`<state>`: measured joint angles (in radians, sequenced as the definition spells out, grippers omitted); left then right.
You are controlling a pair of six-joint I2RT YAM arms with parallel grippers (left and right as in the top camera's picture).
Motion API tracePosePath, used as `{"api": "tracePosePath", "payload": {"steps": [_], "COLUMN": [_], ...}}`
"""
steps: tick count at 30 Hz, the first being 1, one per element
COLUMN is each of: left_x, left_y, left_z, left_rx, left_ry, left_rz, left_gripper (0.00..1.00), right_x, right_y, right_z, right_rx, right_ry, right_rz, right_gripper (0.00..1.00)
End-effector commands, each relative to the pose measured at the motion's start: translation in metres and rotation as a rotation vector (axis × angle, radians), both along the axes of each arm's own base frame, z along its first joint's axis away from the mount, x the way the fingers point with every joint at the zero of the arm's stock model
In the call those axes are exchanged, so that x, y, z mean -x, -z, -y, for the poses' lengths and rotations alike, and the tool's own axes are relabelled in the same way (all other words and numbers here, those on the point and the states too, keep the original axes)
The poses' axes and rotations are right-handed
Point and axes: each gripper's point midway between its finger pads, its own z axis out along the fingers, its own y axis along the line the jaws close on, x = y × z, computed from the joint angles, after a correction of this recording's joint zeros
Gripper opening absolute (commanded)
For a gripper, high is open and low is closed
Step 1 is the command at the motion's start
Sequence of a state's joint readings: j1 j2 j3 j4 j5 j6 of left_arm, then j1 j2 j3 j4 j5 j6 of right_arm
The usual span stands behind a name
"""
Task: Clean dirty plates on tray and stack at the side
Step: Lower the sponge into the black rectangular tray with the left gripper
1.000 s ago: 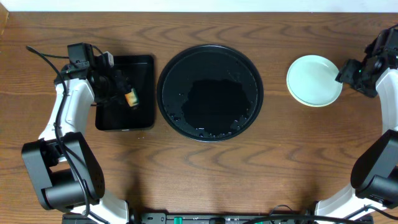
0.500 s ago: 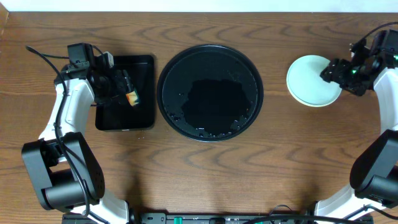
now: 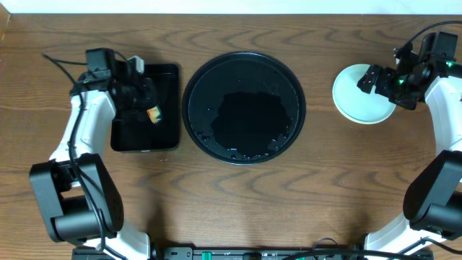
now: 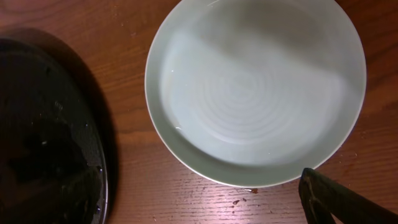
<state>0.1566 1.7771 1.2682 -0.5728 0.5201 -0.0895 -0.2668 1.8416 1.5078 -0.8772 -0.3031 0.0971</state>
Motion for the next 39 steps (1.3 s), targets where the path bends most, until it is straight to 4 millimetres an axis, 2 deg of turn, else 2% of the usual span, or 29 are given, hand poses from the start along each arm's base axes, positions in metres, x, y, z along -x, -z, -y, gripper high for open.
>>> {"api": "tracePosePath", "payload": {"steps": [1,4,8,15,21,27,28,30,33,34,39], "left_x": [0.003,0.004,0.006,0.011,0.014,0.016,0.016,0.017,0.021,0.023,0.034], "left_y": [0.02,0.032,0.046,0.058,0.04,0.008,0.002,-0.011,-0.034,-0.041,-0.071], "left_z": [0.009,0.009,-0.001,-0.021,-0.05,-0.064,-0.065,-0.065,-0.065,-0.064,-0.063], "left_rx": [-0.055,-0.133,-0.228,-0.336,-0.438,-0.415,-0.41,-0.403,-0.399,-0.394,-0.387], "left_ry": [0.01,0.013,-0.004,-0.044,-0.155,-0.256,-0.273,-0.286,-0.299,-0.311,-0.331], "left_rz": [-0.05,-0.077,-0.11,-0.157,-0.148,-0.098,-0.086,-0.054,-0.009,0.001,0.06], "left_gripper": [0.07,0.08,0.09,0.12,0.12,0.14,0.17,0.34,0.34,0.39,0.79], "right_x": [0.001,0.001,0.001,0.001,0.001,0.001,0.001,0.001,0.001,0.001,0.001], "right_y": [-0.002,-0.002,-0.002,-0.002,-0.002,-0.002,-0.002,-0.002,-0.002,-0.002,-0.002], "right_z": [-0.004,-0.004,-0.004,-0.004,-0.004,-0.004,-0.004,-0.004,-0.004,-0.004,-0.004], "right_rx": [-0.007,-0.007,-0.007,-0.007,-0.007,-0.007,-0.007,-0.007,-0.007,-0.007,-0.007], "right_ry": [-0.016,-0.016,-0.016,-0.016,-0.016,-0.016,-0.016,-0.016,-0.016,-0.016,-0.016], "right_rz": [0.005,0.005,0.005,0.005,0.005,0.005,0.005,0.005,0.005,0.005,0.005], "right_gripper": [0.99,0.99,0.99,0.99,0.99,0.99,0.99,0.99,0.99,0.99,0.99]}}
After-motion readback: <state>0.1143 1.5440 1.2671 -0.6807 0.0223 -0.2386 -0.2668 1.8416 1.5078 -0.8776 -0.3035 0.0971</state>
